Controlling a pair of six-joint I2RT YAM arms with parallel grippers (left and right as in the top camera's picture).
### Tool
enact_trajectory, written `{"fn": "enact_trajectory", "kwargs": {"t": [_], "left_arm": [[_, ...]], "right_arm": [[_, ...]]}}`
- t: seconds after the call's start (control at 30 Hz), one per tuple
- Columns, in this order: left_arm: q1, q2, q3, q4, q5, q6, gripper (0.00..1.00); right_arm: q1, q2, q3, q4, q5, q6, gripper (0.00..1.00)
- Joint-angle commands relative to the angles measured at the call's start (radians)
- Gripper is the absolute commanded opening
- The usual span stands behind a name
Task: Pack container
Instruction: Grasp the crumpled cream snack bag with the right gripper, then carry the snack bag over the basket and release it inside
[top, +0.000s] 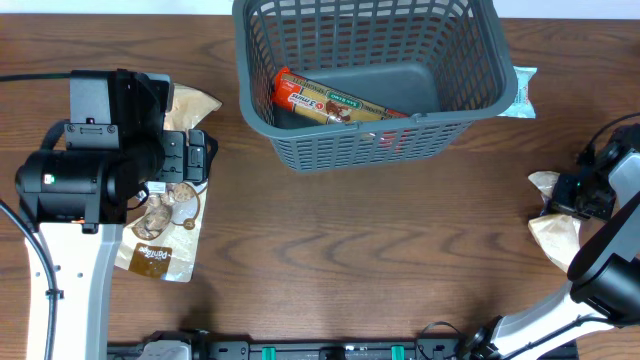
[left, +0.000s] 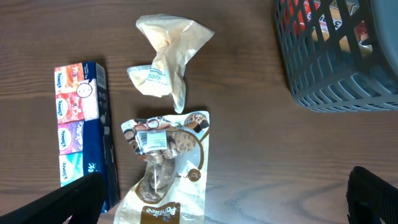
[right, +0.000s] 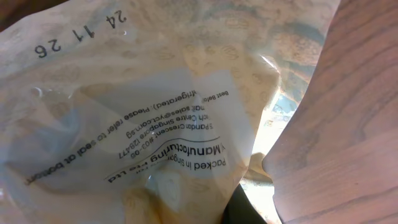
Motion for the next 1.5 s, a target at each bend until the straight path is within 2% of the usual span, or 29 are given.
{"fn": "enact_trajectory", "kwargs": {"t": [0.0,0.33,0.73,0.93,1.1,1.23,1.47], "left_arm": [[0.001,0.0,0.005,-0.005,-0.008,0.018,0.99],[0.001,0.0,0.005,-0.005,-0.008,0.018,0.99],[0.0,0.0,0.005,0.014,-0.008,0.018,0.99],[0.001,0.0,0.005,0.029,-0.008,0.018,0.99],[0.0,0.0,0.005,0.029,-0.008,0.018,0.99],[0.0,0.0,0.005,0.029,-0.008,0.018,0.99],[0.001,0.0,0.005,0.029,-0.008,0.018,0.99]], "right_arm": [[-0.004,0.048,-0.025,0.027,-0.015,0.06,0.01],[-0.004,-0.124,0.002,0.182,-0.22,0.132,0.01],[-0.002,-0.427,0.003,0.305,-0.234,0.235,0.01],[0.036,-0.568,0.003,0.409,-0.394,0.263,0.02],[0.093,-0.706,0.003,0.627,-0.516,0.331,0.01],[0.163,-0.785,0.003,0.819,-0.52,0.411,0.01],[0.336,-0.76,0.003,1.1,-0.52,0.536,0.01]]}}
